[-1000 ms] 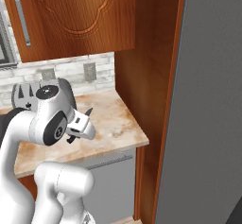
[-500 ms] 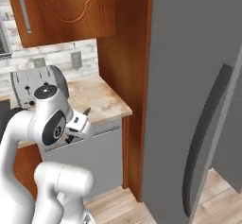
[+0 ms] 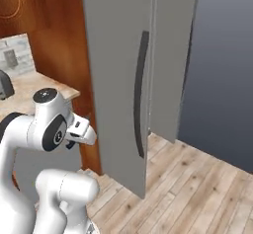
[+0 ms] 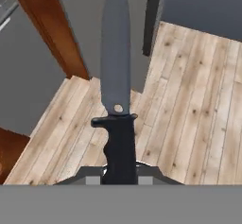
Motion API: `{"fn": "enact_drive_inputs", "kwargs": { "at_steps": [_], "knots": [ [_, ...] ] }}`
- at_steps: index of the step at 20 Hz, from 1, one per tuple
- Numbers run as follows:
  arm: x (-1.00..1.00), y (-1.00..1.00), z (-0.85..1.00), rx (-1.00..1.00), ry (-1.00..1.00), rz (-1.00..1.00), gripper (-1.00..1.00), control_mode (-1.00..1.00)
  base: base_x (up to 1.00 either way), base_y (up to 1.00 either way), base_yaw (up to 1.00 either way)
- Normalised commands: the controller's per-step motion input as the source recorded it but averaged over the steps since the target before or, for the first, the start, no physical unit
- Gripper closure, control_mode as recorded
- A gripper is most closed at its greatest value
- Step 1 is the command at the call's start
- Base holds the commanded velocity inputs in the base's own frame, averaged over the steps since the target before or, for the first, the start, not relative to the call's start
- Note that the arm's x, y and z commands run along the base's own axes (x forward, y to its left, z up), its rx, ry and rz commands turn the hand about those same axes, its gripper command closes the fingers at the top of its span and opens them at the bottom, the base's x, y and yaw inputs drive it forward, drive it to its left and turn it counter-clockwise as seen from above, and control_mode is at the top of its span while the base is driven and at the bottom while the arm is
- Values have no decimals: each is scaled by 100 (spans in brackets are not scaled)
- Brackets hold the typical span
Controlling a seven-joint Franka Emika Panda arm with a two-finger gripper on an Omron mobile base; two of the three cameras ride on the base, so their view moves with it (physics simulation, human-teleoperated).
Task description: Retrieve the butter from the fridge and place it on a plate on the dining table. Then retrieve the butter knife by the fridge and place it near the plate.
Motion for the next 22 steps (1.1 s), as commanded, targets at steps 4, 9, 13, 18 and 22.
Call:
{"fn": "enact_drive_inputs", "kwargs": {
  "at_steps": [4,9,13,18,22],
  "knots": [
    [0,0,0,0,0,0,100,100,-17,-57,-76],
    [0,0,0,0,0,0,100,100,-2,-53,-80],
    [0,0,0,0,0,0,100,100,0,-43,-86],
    [0,0,0,0,0,0,100,100,20,-44,-81],
    [0,0,0,0,0,0,100,100,67,-43,-71]
  ]
}}
